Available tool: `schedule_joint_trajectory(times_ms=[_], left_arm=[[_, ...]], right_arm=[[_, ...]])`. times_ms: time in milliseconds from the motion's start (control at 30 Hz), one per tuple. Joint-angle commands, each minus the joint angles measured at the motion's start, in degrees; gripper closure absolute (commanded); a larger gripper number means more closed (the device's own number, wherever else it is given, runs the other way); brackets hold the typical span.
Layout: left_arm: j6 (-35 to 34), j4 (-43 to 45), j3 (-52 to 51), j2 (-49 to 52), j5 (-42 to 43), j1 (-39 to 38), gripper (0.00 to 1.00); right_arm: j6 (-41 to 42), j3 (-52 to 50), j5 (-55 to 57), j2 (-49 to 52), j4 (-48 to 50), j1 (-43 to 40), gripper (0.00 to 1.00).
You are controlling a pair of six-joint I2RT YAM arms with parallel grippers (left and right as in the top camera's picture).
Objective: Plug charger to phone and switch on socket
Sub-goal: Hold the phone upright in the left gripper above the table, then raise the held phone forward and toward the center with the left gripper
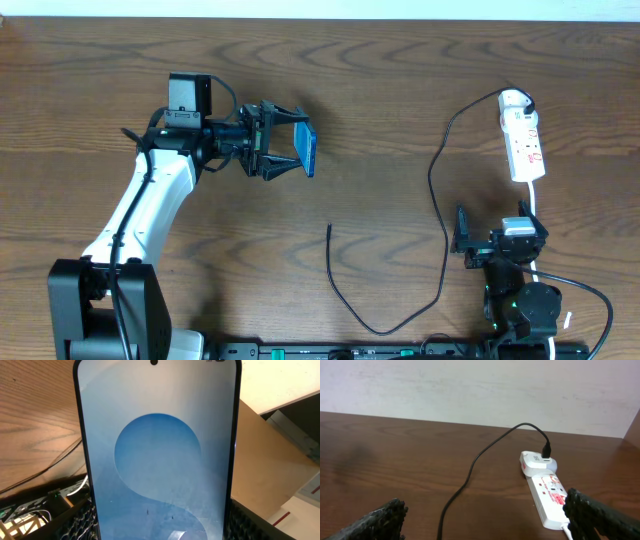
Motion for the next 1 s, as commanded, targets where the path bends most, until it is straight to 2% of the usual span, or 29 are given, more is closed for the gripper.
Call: schedule_joint_trajectory(times_ms=[0,467,967], left_arm=[[-0.07,0.35,0.59,-1.62,1.2,-0.13,0.93],[3.63,0.35,0.59,-1.62,-0.22,-0.13,0.92],[13.97,2.08,0.59,-1.62,-4.28,-0.13,0.93]], right_arm=[[0.66,-0.2,0.66,-0.39,-0.2,0.5,0.01],[0.66,-0.2,0.66,-0.39,-0.2,0.5,0.01],[0.66,-0.2,0.66,-0.39,-0.2,0.5,0.01]])
